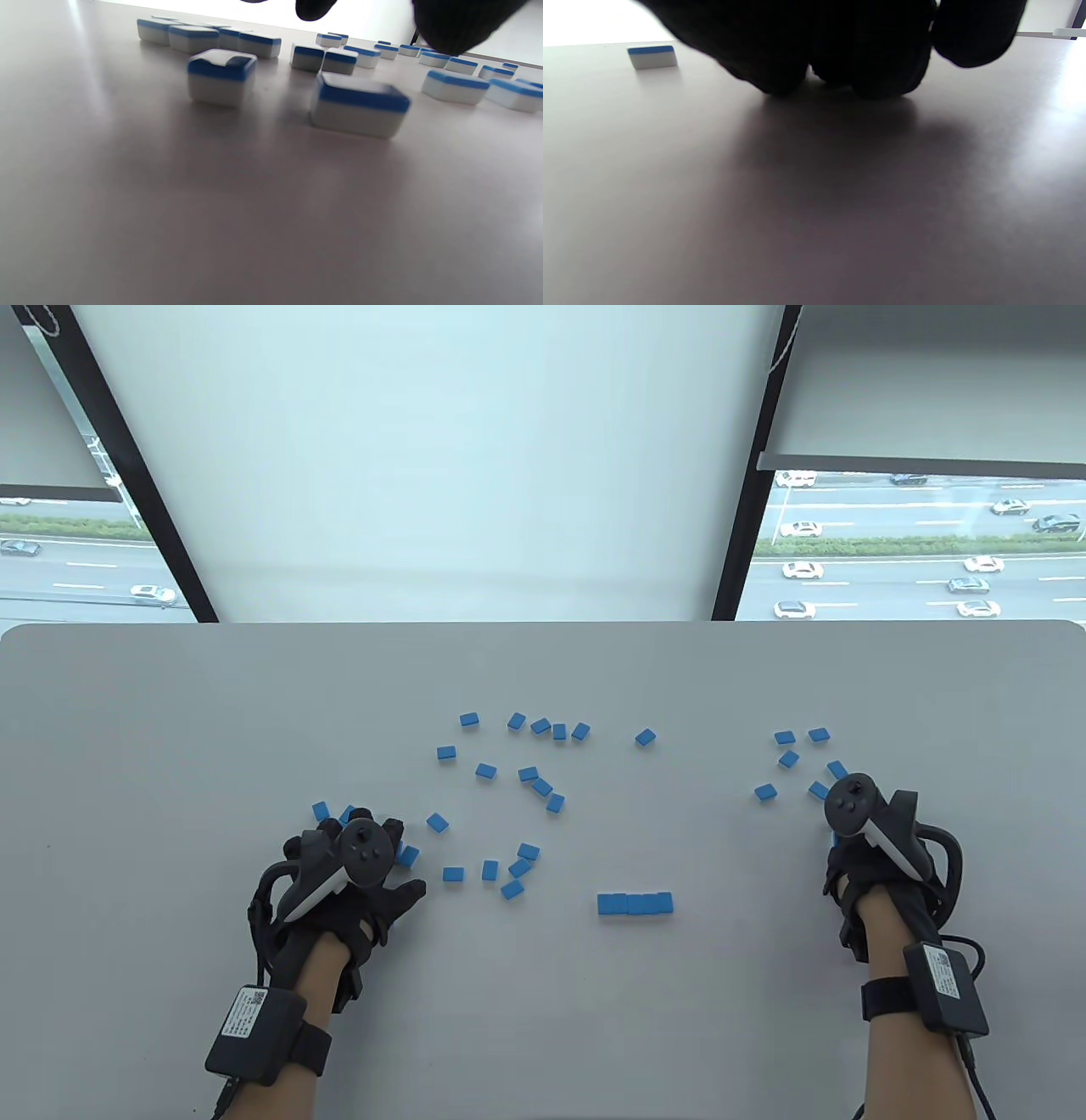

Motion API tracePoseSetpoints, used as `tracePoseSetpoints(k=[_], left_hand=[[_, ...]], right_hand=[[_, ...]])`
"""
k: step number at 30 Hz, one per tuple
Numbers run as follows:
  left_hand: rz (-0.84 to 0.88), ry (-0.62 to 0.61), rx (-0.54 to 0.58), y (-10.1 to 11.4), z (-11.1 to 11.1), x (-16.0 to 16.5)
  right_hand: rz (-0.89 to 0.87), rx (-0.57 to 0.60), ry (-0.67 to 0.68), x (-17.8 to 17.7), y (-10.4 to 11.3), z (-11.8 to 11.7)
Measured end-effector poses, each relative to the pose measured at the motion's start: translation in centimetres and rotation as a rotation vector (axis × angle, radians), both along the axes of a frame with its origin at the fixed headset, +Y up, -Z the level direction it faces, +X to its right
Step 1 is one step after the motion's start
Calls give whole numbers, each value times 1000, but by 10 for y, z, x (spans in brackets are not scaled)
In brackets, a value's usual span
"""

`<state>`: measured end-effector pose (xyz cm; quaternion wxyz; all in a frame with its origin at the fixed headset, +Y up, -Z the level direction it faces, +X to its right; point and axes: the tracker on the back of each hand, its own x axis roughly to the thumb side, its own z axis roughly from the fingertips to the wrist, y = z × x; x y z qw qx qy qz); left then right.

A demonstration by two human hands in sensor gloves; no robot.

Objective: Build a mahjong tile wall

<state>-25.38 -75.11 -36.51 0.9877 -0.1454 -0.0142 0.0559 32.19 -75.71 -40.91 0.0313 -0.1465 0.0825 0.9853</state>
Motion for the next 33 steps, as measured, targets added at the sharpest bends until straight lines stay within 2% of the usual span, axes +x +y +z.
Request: tracePoseSetpoints(k=[7,11,20,25,33], left_hand=[[5,1,-1,-1,-1,0],[7,6,1,0,-1,-1],[-1,10,1,-1,0,-2],[-4,6,2,-1,0,-1],[-23,6,-10,-1,0,0]], right_hand=[[20,9,16,-7,0,0],[-57,33,98,-24,7,4],[-159,76,372,-107,39,27],[-136,57,489,-143,37,37],[-129,93,646,-198,34,53]])
